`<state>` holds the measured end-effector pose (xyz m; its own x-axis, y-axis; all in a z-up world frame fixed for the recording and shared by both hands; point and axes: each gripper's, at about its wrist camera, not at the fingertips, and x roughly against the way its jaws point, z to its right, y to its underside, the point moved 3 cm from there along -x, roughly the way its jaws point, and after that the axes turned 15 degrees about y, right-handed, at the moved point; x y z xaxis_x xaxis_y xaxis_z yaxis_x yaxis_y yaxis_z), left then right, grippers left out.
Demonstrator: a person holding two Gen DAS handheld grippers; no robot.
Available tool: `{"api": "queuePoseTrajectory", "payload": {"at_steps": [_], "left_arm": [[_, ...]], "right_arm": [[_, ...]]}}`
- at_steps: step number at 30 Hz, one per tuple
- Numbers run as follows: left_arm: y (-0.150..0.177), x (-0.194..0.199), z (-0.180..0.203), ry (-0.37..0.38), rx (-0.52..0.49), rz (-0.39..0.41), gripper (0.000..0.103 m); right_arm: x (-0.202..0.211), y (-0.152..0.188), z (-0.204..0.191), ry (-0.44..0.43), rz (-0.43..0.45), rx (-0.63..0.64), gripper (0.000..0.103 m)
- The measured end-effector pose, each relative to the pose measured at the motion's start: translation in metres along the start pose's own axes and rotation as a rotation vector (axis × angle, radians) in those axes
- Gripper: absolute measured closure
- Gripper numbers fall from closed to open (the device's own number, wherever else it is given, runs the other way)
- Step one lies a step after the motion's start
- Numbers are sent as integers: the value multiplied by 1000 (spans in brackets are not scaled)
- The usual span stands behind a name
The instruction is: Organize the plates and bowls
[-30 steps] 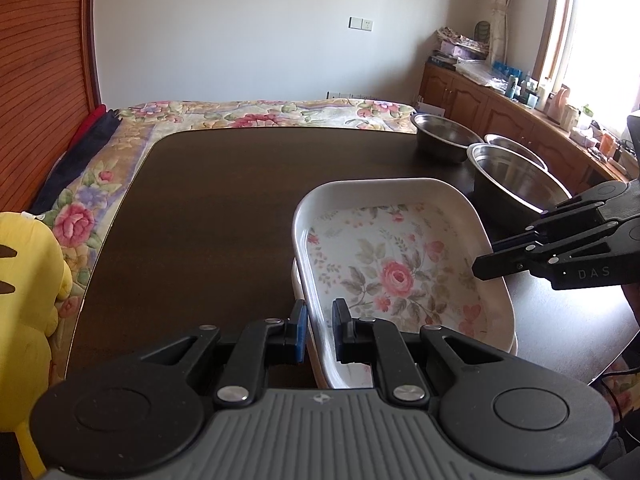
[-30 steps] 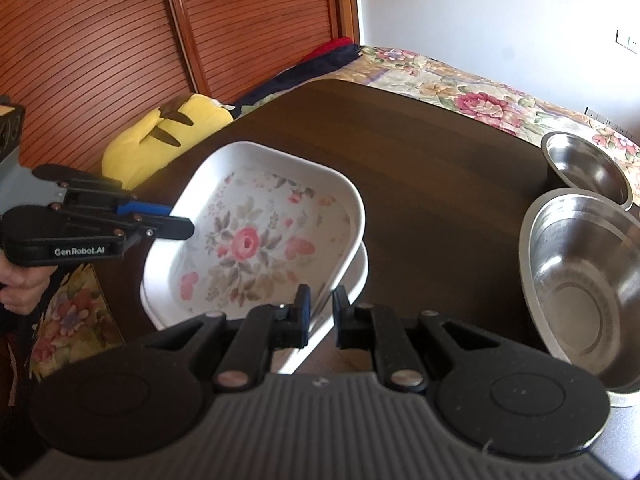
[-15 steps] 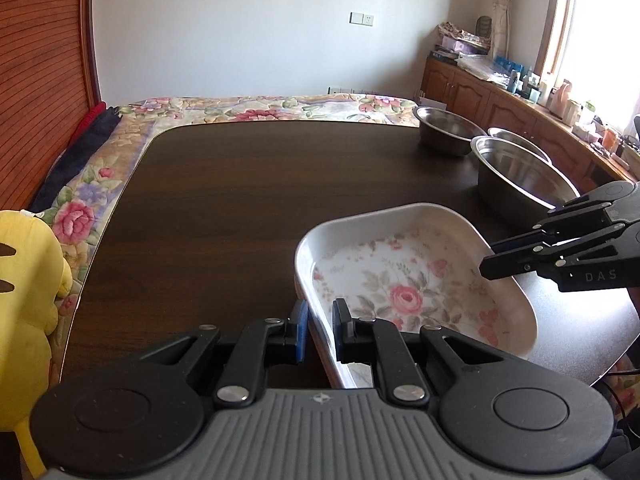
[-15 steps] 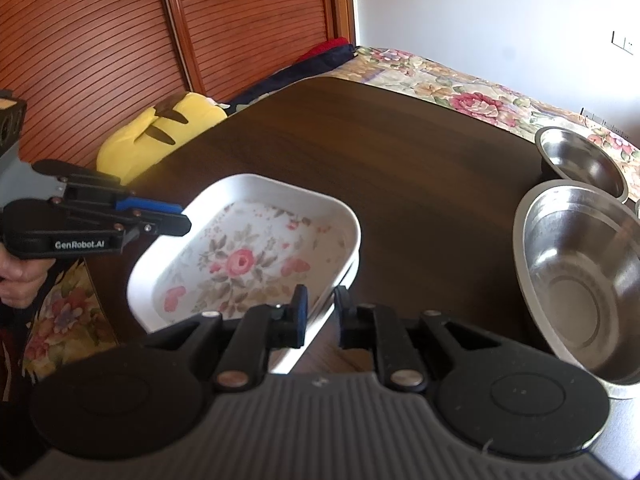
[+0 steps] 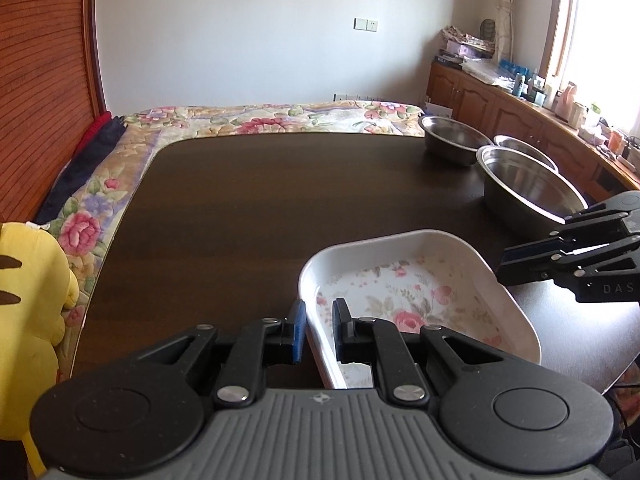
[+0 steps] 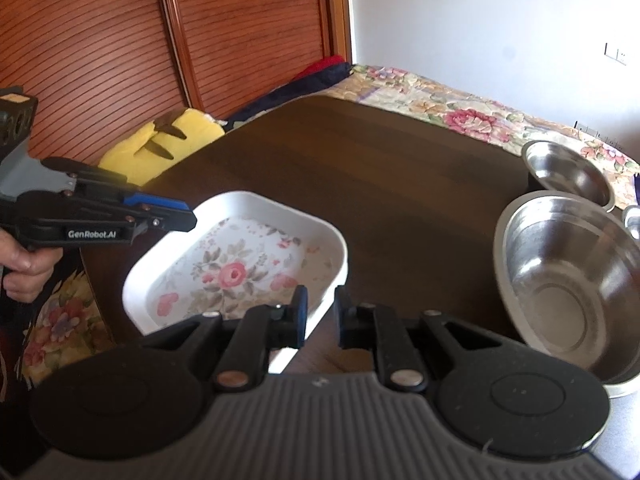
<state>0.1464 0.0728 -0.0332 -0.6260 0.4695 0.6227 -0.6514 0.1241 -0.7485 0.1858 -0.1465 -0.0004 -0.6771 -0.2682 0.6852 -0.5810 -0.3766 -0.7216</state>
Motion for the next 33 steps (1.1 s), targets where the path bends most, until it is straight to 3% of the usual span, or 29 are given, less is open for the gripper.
{"api": "queuePoseTrajectory", "payload": {"at_steps": [7, 20, 28, 33], "left_arm": [[-19, -4, 14, -6, -40, 31, 89], [-49, -43, 63, 73, -100, 31, 85], [-62, -71, 94, 114, -120, 31, 67], [-71, -86, 111, 123, -127, 50, 47]], "right_arm": [[22, -5, 23, 42, 102, -34, 88], [48, 8, 98, 201, 253, -154, 88], [45, 34, 140, 280, 287, -245, 88], [32, 48, 157, 352, 289, -247, 84]]}}
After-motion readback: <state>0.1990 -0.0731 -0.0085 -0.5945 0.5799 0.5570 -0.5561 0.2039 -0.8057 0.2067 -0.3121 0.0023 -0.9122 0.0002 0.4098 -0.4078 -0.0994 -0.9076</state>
